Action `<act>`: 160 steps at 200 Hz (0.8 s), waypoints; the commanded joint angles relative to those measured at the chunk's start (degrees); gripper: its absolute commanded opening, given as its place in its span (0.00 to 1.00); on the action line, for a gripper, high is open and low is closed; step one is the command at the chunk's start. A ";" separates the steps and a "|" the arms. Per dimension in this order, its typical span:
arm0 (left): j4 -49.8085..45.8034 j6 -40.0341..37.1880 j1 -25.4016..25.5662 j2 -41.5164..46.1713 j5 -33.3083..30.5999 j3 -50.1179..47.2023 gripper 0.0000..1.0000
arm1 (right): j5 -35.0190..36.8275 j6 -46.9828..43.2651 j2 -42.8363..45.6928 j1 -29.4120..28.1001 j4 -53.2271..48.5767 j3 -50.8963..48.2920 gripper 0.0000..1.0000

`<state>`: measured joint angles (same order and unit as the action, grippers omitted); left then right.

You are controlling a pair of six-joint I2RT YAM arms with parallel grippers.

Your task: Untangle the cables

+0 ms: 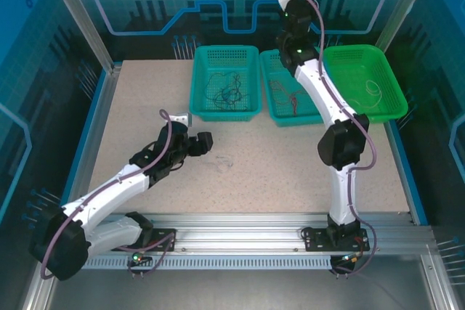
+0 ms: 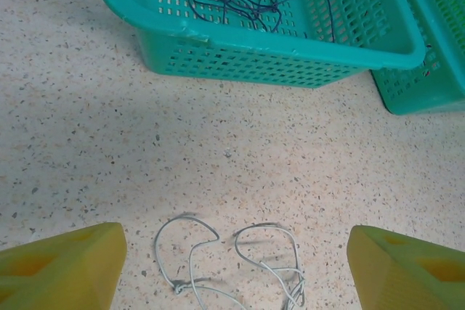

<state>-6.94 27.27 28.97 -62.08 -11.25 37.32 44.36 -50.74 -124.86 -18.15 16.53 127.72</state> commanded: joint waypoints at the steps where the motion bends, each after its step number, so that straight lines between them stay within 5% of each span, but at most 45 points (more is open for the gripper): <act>1: 2.25 1.97 -0.35 -0.83 2.29 -0.73 0.81 | -9.78 -11.32 -0.98 2.39 4.80 -1.73 0.00; 41: 1.85 2.68 -0.36 -2.31 4.17 0.29 0.81 | -15.86 -17.02 -3.45 5.90 4.85 -1.00 0.00; 90: 2.92 3.85 -0.36 -6.89 6.50 1.94 0.81 | -22.04 -38.37 -2.34 8.57 -4.96 -7.66 0.00; 118: 5.32 4.66 -0.40 -10.49 7.73 2.48 0.81 | -24.86 -46.51 0.61 7.93 0.39 -17.59 0.00; 160: 7.39 6.80 -0.32 -14.15 10.35 3.04 0.81 | -18.53 -43.04 0.62 13.16 3.85 -18.82 0.00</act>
<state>-2.59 31.68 28.97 -75.00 -3.64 39.16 21.82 -90.67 -126.45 -9.19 15.51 108.20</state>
